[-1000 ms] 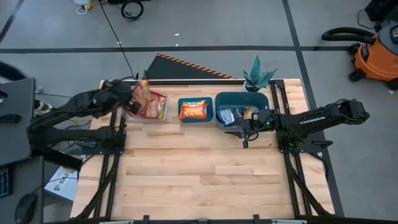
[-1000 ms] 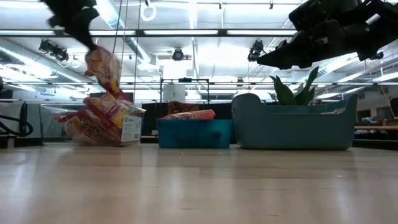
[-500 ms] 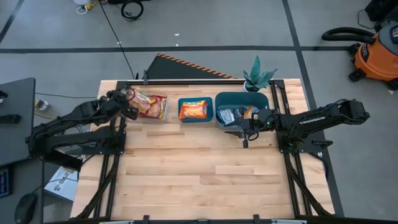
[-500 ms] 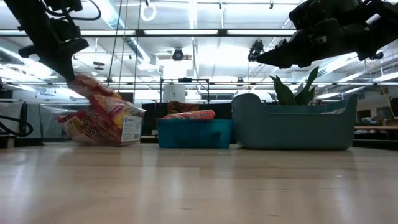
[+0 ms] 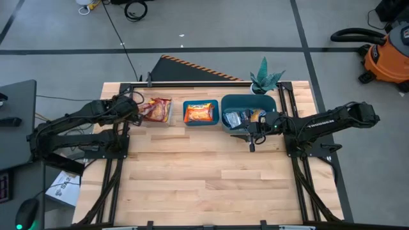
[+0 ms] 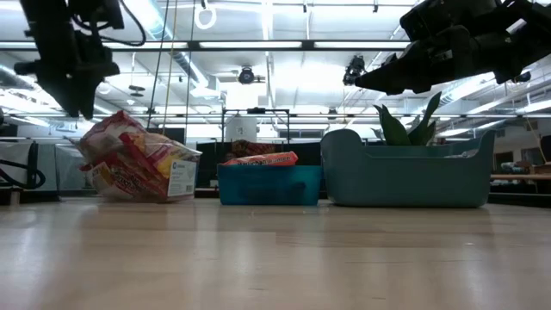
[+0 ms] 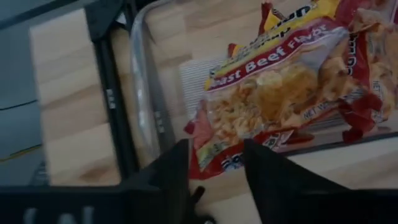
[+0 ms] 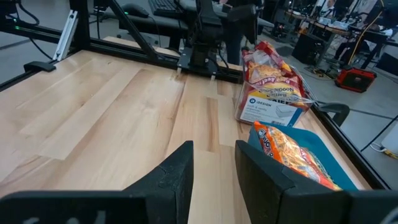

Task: Sort Maruchan noodles
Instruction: Put the red noodle pack into the transparent bin, then return to Home Position

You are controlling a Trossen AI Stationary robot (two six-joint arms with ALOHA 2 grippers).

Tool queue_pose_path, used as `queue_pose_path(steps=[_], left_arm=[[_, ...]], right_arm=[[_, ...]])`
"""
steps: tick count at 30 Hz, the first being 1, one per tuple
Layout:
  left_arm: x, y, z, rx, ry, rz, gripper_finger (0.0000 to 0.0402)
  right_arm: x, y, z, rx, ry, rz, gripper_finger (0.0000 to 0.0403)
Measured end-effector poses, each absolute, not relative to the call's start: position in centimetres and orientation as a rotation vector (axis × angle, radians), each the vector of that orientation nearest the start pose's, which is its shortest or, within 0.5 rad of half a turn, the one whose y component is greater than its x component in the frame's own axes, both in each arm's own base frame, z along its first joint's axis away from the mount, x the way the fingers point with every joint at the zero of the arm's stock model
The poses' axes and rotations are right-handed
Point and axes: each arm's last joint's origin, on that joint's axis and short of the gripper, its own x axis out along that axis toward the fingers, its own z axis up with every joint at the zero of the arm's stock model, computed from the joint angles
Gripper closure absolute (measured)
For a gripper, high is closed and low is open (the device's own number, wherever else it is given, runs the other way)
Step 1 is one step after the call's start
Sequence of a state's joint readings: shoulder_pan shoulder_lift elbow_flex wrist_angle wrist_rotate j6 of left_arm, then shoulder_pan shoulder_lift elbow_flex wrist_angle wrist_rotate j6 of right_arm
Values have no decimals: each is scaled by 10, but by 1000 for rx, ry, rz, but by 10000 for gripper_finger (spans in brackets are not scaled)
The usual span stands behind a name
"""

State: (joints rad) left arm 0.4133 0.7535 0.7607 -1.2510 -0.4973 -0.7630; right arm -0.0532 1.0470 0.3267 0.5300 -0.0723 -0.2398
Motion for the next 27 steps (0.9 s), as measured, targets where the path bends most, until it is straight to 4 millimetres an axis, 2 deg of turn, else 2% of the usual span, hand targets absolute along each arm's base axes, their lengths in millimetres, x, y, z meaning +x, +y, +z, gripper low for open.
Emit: queue_pose_path(steps=[3,5,9,13,18,22,27], left_arm=[[91,56,274,-523,932,1242,213],[95,57,287,-469,910,1221,203],[123,51,302,-337,766,937,199],[152,34,306,-217,565,683,199],[166,13,284,-175,461,519,199],[167,-1,255,-209,367,411,199],[165,-10,229,-237,236,330,199]], right_arm=[[206,-9,197,-227,187,42,279],[206,-9,197,-227,187,41,279],[206,-9,197,-230,190,41,279],[203,-11,197,-235,224,-25,279],[188,-9,206,-200,235,0,279],[176,-8,214,-172,194,26,279],[159,-10,212,-151,123,11,279]])
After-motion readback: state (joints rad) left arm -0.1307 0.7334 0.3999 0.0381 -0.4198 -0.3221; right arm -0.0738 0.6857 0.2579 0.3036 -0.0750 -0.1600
